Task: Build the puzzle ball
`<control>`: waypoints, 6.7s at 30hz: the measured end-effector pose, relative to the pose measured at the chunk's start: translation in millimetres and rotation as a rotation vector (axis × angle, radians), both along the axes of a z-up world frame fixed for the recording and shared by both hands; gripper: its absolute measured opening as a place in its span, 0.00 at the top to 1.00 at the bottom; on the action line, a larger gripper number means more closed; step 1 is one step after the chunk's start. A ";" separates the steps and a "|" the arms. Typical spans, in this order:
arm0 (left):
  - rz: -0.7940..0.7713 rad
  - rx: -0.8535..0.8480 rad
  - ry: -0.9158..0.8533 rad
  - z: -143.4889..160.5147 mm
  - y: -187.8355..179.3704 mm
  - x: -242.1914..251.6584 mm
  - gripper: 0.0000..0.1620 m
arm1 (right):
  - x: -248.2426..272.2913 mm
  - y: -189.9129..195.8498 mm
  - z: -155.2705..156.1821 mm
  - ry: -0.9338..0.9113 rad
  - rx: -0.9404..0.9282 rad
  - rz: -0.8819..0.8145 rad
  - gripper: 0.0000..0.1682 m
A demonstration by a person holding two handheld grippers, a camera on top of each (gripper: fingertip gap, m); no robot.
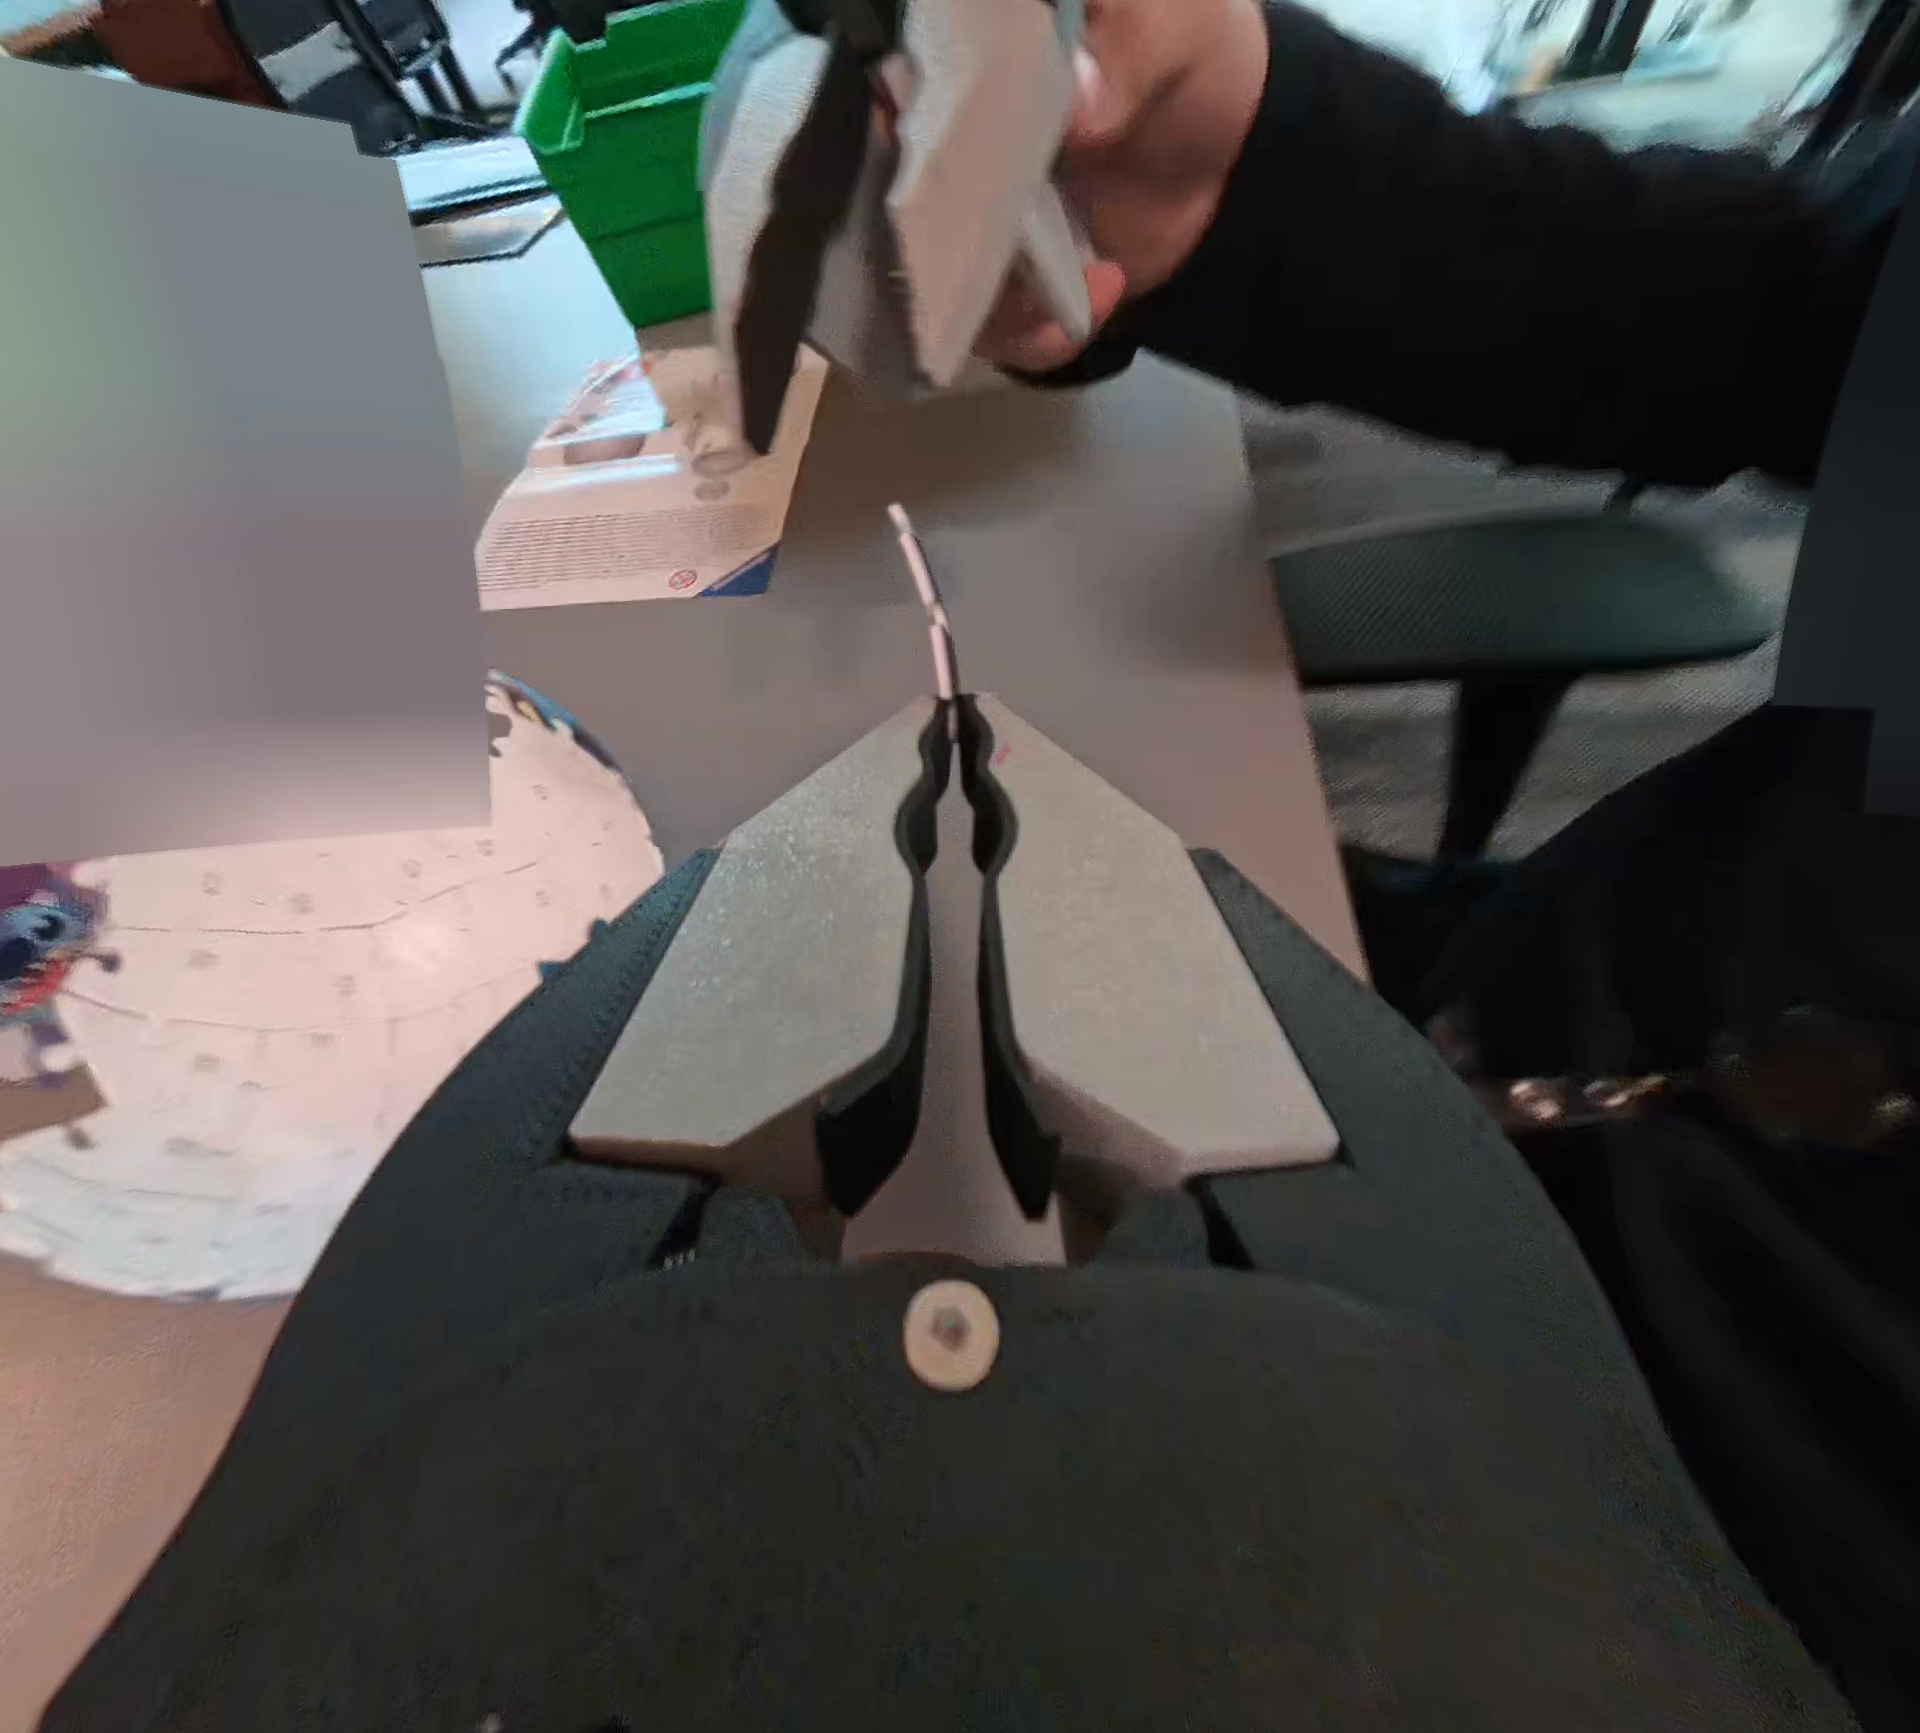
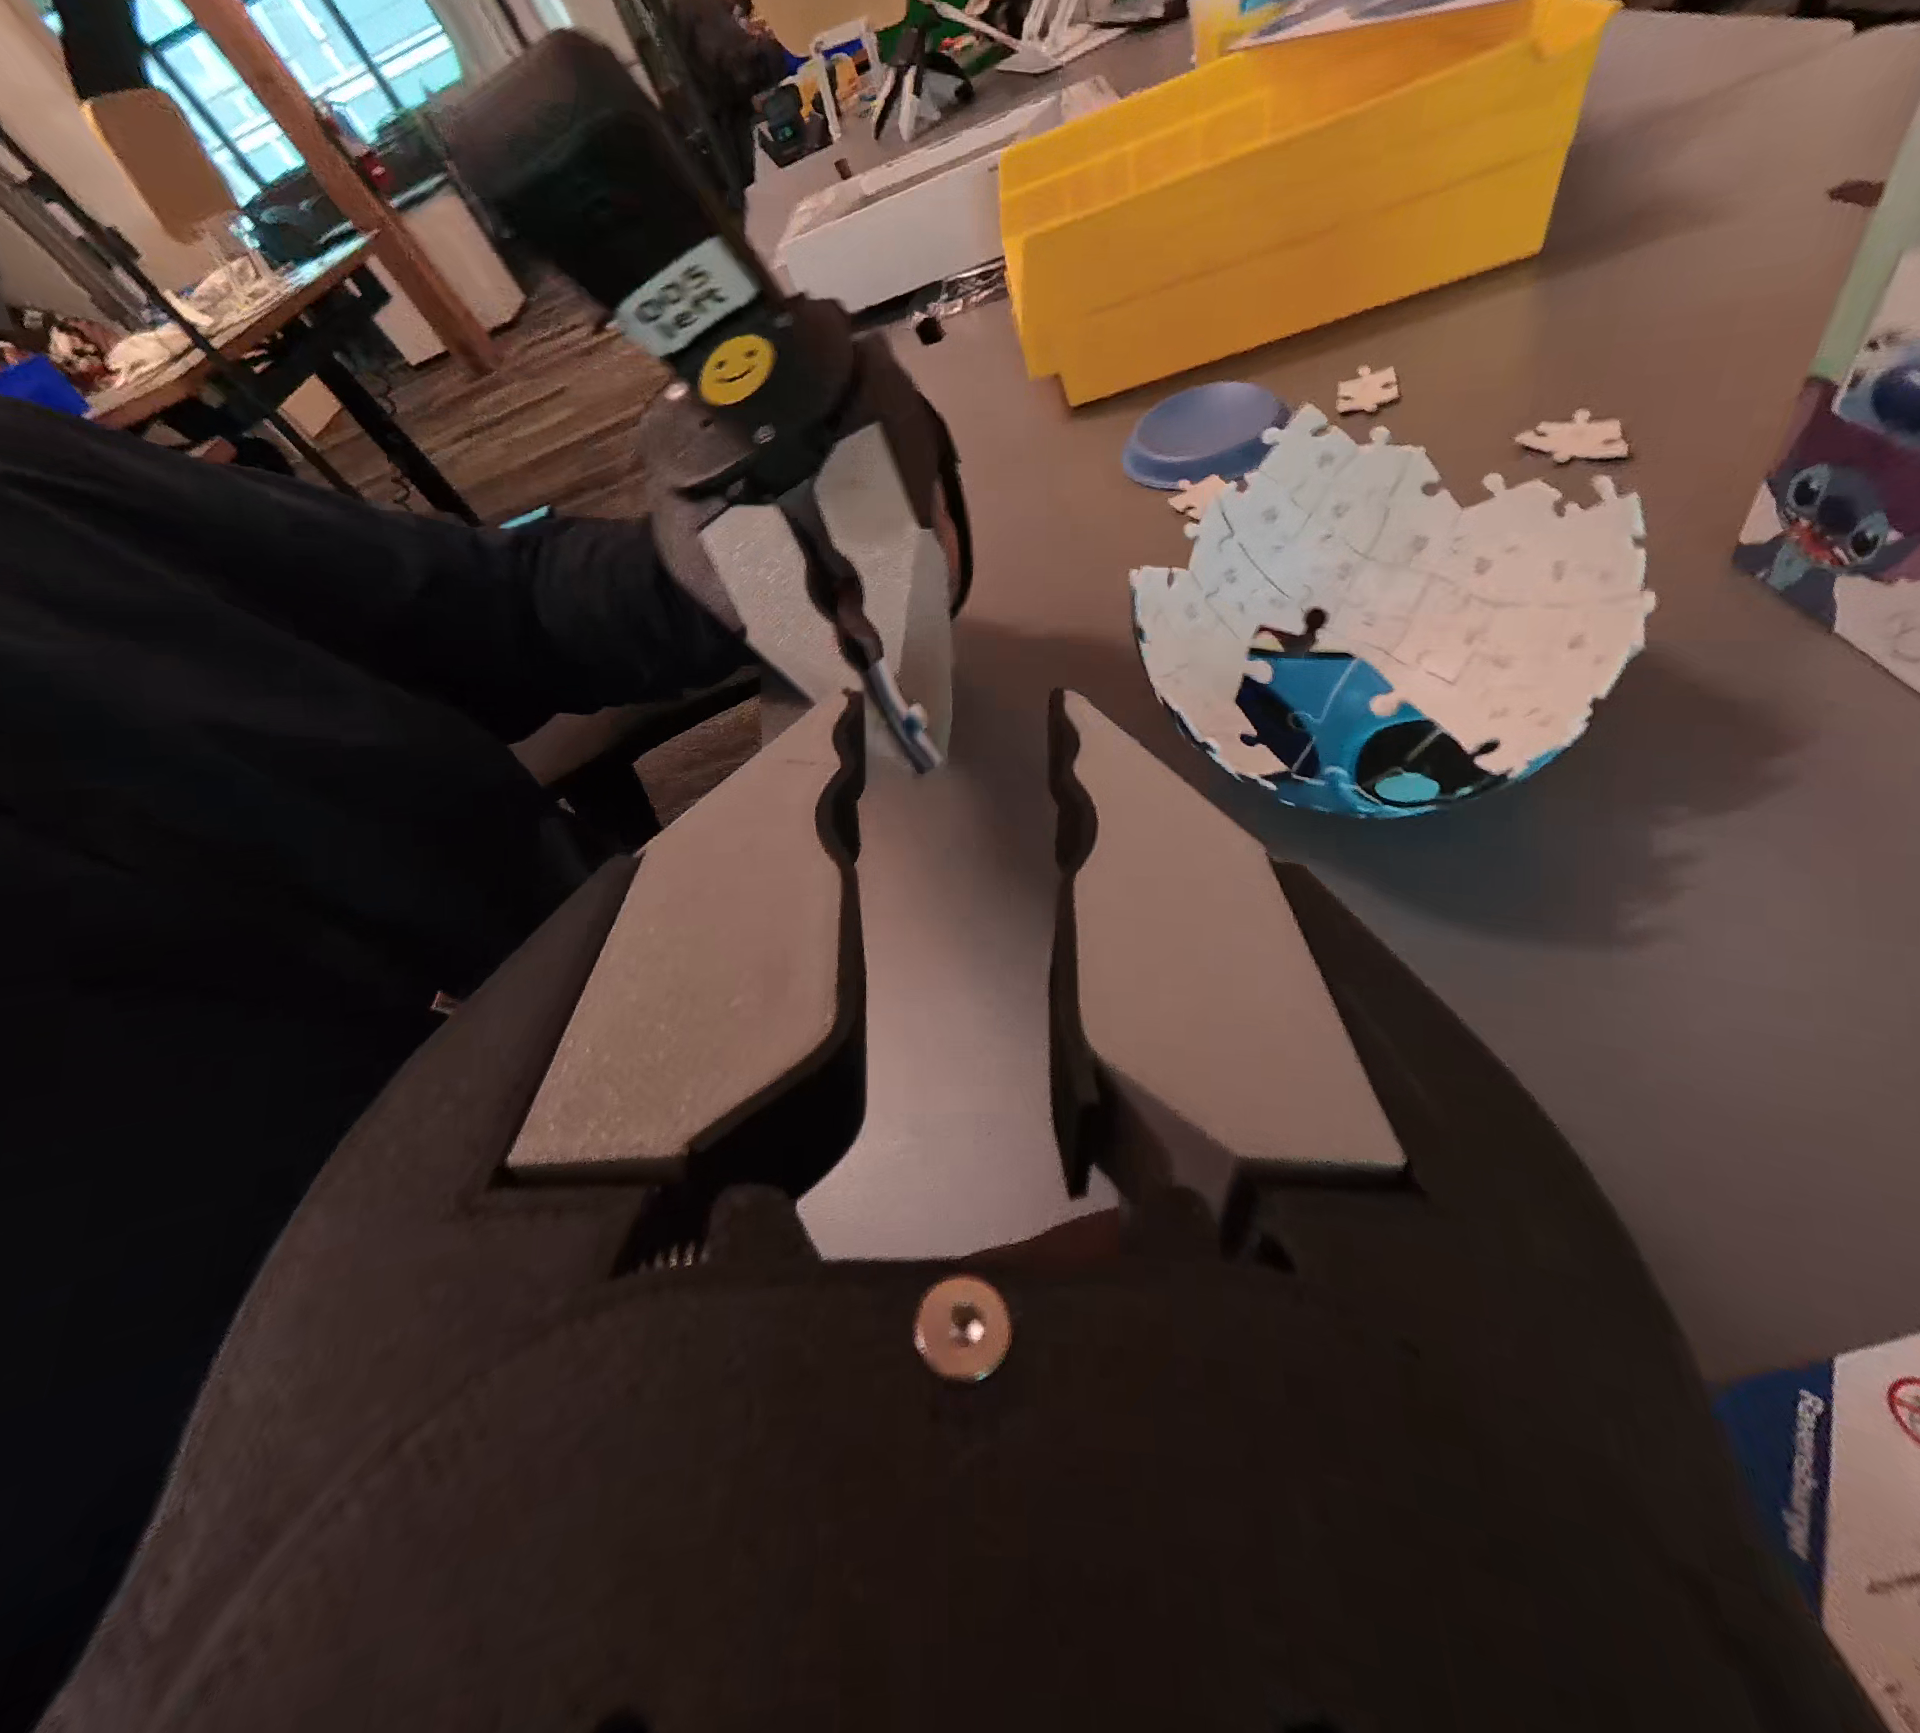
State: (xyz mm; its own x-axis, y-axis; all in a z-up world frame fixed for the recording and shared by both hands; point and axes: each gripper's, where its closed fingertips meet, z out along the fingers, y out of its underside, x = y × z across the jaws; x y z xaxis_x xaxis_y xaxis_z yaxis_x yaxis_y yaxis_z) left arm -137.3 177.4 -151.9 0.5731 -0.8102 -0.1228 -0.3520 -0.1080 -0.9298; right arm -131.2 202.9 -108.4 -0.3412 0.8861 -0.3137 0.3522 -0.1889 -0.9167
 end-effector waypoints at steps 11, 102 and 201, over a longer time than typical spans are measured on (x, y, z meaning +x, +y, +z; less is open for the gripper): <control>-0.085 -0.090 -0.192 17.3 -12.5 -0.9 1.00 | -19.1 -34.3 -3.9 -0.036 0.132 0.150 0.98; 0.573 0.181 1.139 40.5 152.5 -144.3 0.99 | -54.3 17.1 -45.3 -0.010 1.513 -0.323 1.00; 0.531 0.185 1.555 9.1 114.4 -72.7 1.00 | -68.0 32.3 -136.2 -0.740 1.579 -0.492 1.00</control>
